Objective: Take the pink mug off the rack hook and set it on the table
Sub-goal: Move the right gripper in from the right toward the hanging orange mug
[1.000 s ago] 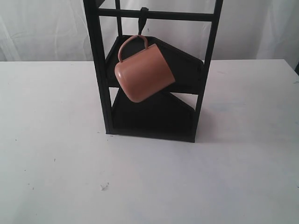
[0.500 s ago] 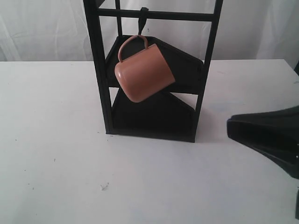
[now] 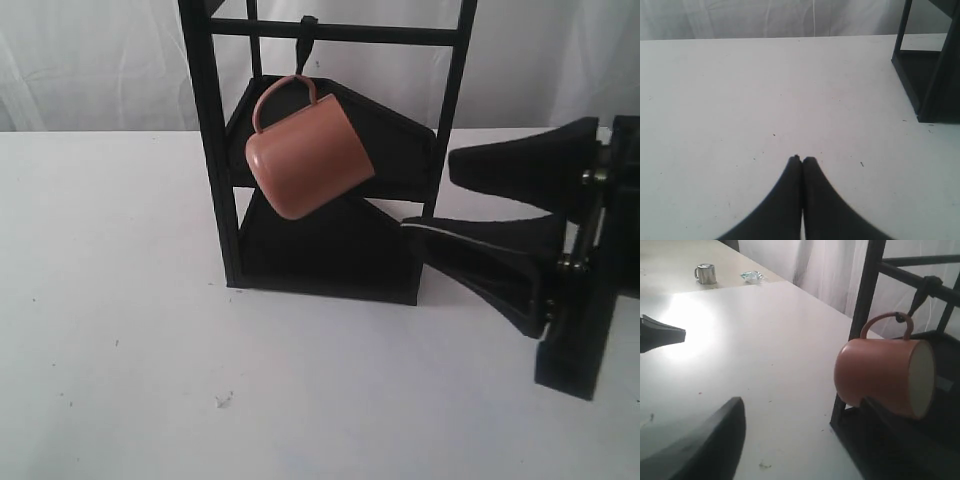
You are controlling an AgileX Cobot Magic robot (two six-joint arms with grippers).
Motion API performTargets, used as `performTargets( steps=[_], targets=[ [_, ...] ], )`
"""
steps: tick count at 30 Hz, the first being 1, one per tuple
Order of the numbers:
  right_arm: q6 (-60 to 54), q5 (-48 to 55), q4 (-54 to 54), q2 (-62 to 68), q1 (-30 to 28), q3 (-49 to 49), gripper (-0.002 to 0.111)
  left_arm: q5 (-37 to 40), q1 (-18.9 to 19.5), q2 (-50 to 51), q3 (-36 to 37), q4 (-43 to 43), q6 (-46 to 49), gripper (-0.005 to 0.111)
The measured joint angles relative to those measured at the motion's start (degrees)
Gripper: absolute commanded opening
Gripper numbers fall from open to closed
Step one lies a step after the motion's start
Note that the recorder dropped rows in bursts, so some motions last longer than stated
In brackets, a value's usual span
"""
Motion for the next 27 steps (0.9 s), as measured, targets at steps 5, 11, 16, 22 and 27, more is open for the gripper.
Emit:
performTargets(
  steps=[5, 11, 16, 22, 27],
  targets=[
    [-14.2, 0.1, 6.7, 4.8, 0.2, 0.0, 0.067, 0.0, 0.0, 0.0, 0.0, 0.0, 0.0, 0.0],
    [-17.5, -1.2, 13.9, 9.7, 0.2, 0.0, 0.081, 0.0, 0.0, 0.0, 0.0, 0.0, 0.0, 0.0],
    [-19.0, -2.2, 14.9, 12.0, 0.2, -0.3, 0.081, 0.0, 0.0, 0.0, 0.0, 0.0, 0.0, 0.0],
    [-19.7, -2.5, 15.2, 13.7, 0.2, -1.7, 0.081, 0.0, 0.0, 0.0, 0.0, 0.0, 0.0, 0.0],
    [-19.9, -2.5, 15.4, 15.6, 0.2, -2.8, 0.081, 0.0, 0.0, 0.0, 0.0, 0.0, 0.0, 0.0]
  ],
)
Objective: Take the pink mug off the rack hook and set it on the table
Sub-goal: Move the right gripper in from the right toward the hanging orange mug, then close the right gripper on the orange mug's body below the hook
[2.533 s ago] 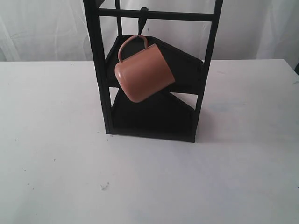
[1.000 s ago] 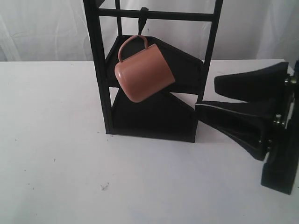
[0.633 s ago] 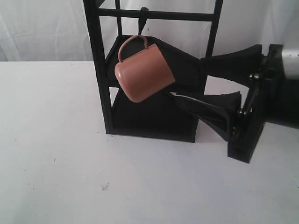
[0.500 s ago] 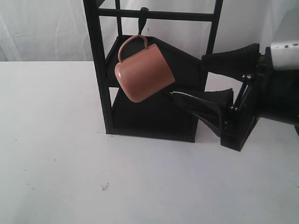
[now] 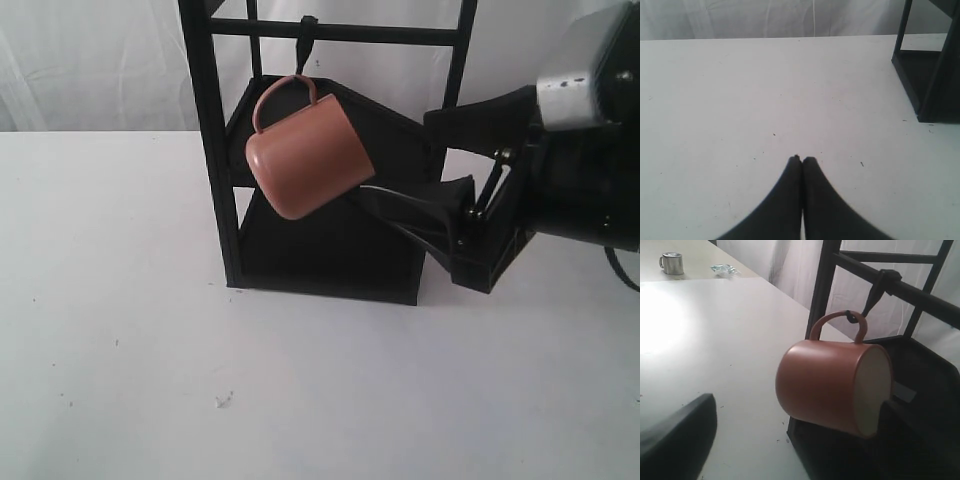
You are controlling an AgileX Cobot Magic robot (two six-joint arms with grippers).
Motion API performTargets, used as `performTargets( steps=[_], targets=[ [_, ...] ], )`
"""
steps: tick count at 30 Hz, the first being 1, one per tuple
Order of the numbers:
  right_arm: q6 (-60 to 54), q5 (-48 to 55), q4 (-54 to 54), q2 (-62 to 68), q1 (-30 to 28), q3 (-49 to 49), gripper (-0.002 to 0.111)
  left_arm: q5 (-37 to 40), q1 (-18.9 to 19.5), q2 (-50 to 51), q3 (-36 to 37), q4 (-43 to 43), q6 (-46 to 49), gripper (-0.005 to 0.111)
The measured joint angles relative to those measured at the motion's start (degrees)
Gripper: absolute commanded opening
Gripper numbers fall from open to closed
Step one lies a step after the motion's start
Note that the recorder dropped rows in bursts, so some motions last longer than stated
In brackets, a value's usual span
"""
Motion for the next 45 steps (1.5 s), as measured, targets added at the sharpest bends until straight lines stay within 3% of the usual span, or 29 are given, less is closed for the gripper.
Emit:
performTargets(
  steps=[18, 30, 45],
  targets=[
    [-0.1, 1.1, 0.3, 6.2, 0.1, -2.6, 0.081, 0.0, 0.0, 0.0, 0.0, 0.0, 0.0, 0.0],
    [-1.6, -13.3, 0.3, 6.2, 9.2, -2.9, 0.081, 0.0, 0.0, 0.0, 0.0, 0.0, 0.0, 0.0],
    [-2.4, -16.4, 0.4, 9.6, 9.8, -7.4, 0.081, 0.0, 0.0, 0.0, 0.0, 0.0, 0.0, 0.0]
  ],
)
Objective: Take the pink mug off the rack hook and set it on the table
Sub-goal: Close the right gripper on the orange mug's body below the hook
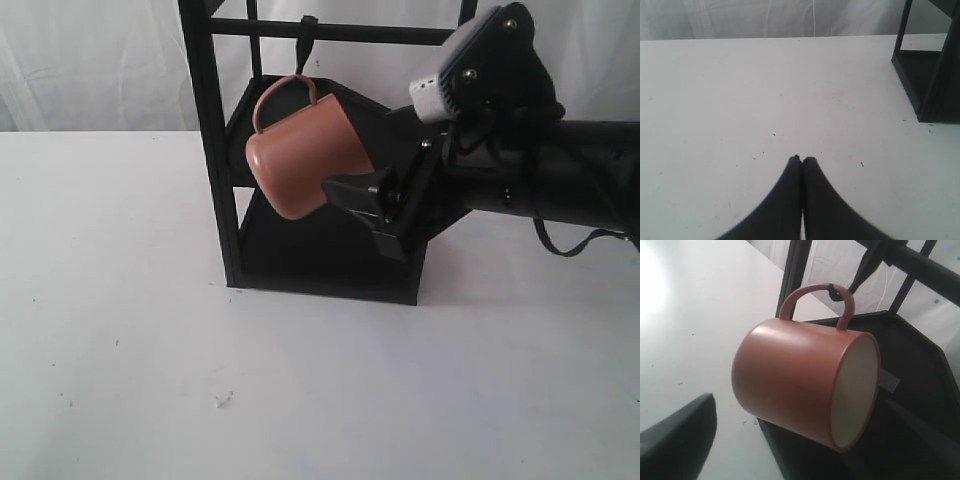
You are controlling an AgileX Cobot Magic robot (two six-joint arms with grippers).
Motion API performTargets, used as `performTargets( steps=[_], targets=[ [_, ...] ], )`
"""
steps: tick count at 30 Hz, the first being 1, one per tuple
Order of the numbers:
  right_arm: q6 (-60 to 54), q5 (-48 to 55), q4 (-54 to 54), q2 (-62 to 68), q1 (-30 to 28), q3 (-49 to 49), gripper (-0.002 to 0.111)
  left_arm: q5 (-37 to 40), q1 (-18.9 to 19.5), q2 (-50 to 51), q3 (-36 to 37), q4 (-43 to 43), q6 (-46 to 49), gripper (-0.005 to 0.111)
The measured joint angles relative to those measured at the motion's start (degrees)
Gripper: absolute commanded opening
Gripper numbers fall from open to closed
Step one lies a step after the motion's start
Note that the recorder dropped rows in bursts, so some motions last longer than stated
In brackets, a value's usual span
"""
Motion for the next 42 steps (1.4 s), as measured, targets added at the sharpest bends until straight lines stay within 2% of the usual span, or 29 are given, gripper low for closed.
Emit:
performTargets(
  steps=[42],
  targets=[
    [2.2, 6.4, 0.0, 2.1, 0.0, -2.4, 0.081, 0.0, 0.0, 0.0, 0.0, 0.0, 0.0, 0.0]
  ],
)
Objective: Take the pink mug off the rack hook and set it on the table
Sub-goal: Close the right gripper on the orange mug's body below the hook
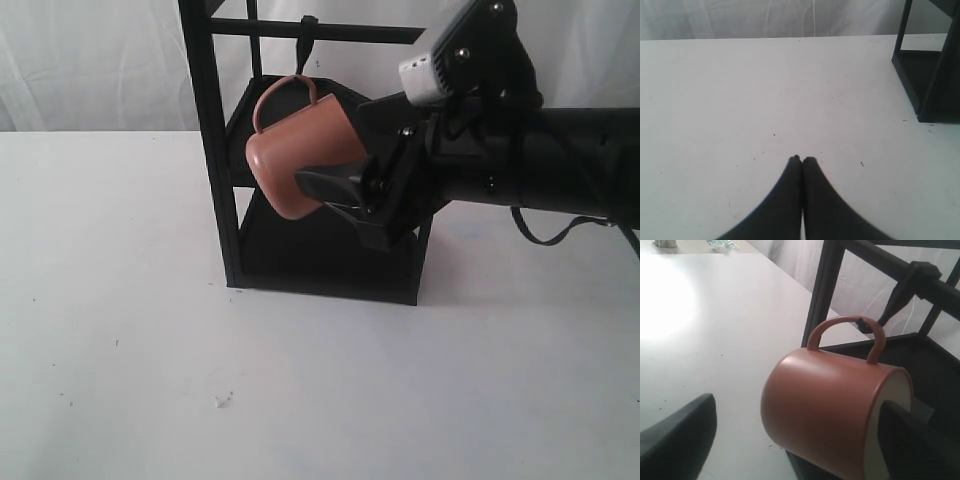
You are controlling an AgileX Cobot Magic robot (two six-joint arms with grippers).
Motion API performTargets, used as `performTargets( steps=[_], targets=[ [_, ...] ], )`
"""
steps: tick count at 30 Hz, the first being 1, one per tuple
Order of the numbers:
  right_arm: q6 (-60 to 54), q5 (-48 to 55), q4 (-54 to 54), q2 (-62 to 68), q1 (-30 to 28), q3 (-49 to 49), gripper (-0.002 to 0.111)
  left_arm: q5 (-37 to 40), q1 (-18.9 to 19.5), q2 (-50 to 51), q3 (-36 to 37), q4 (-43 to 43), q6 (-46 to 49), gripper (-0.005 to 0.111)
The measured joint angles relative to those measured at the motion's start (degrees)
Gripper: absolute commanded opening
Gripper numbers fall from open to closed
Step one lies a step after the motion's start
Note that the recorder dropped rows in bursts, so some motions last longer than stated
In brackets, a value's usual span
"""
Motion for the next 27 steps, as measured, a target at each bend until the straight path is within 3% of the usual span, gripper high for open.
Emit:
performTargets(
  steps=[27],
  targets=[
    [1.9, 0.1, 0.0, 4.5, 0.0, -3.1, 0.081, 0.0, 0.0, 0.0, 0.0, 0.0, 0.0, 0.0]
  ],
)
